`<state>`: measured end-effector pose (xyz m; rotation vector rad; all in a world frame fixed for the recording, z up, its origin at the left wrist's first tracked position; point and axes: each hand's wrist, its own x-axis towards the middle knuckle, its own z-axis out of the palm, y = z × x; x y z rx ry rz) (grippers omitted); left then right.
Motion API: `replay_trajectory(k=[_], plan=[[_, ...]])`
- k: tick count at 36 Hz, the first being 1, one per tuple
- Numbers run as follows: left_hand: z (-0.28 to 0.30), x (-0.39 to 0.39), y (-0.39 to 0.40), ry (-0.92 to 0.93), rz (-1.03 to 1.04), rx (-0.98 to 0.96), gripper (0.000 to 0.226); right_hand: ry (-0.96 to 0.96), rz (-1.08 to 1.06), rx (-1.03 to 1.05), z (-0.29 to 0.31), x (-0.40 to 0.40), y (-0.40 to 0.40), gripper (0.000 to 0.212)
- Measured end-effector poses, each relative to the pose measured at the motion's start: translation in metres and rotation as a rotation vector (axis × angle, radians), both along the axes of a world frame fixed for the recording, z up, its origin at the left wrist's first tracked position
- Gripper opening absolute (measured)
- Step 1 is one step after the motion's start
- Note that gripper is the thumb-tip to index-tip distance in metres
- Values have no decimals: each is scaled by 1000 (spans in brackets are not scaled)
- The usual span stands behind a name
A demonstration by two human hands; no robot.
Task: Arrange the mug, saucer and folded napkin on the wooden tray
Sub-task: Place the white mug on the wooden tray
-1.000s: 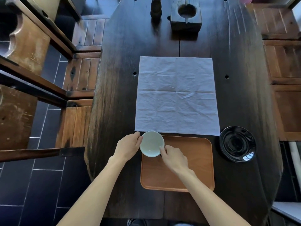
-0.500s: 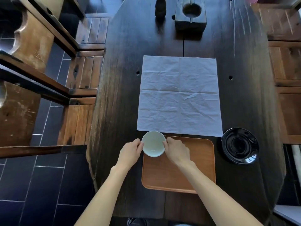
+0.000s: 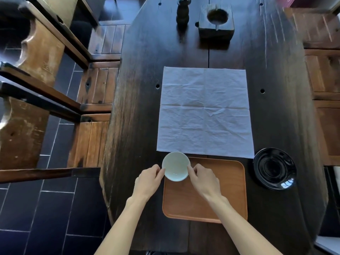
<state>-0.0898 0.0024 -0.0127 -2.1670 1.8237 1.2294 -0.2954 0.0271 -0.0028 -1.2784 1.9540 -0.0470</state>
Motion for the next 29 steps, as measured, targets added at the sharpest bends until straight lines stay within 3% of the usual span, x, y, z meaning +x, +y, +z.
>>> replay_trajectory(k=[9,16,29], plan=[[-5,-5,-3,56,64,50,42,17,-12,4,0,10,17,51],[-7,-8,2,78,110,104,41,-151,-11,71,-12,14,22,47],[0,-15,0,32,95,108,38,-108,63,65,-11,11,10,44]])
